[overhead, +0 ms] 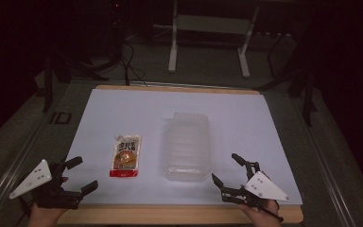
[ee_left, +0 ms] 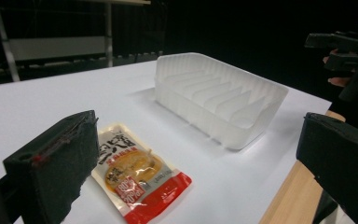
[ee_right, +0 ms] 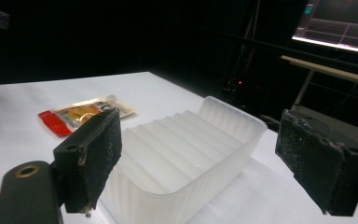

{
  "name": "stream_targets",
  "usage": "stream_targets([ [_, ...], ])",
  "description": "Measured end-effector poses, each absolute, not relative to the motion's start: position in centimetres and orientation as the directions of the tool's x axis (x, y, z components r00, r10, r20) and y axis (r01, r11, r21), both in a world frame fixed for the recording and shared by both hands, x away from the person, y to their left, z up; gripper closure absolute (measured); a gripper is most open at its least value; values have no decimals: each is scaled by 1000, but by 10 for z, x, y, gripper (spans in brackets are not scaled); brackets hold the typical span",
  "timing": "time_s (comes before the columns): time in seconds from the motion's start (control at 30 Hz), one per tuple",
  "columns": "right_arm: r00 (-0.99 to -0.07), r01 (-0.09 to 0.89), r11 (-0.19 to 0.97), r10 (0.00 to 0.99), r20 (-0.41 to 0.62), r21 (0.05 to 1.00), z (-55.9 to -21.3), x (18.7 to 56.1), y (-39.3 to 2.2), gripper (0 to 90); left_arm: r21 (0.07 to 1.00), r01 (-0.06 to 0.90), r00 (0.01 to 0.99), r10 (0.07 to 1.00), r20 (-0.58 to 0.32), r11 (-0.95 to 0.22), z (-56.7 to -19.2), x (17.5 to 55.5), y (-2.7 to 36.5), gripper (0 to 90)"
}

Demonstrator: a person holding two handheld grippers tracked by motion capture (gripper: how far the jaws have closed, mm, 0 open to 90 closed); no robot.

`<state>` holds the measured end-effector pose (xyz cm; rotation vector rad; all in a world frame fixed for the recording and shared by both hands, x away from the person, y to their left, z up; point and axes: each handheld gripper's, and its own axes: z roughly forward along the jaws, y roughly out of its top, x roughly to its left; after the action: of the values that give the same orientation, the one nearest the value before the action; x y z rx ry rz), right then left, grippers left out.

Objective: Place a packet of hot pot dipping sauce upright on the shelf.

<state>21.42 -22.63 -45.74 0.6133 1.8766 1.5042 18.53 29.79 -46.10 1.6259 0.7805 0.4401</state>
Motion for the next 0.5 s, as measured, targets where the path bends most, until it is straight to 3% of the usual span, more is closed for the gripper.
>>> stream_targets([
  [0.23, -678, -33, 223, 712, -186, 974, -457, 214, -227, 145, 981, 192, 707, 694, -139, 1, -460, 182, 304, 3],
  [0.5, -679, -31, 222, 711, -184, 975, -457, 214, -226, 145, 976, 206, 742, 661, -107, -73, -461, 185, 299, 4],
])
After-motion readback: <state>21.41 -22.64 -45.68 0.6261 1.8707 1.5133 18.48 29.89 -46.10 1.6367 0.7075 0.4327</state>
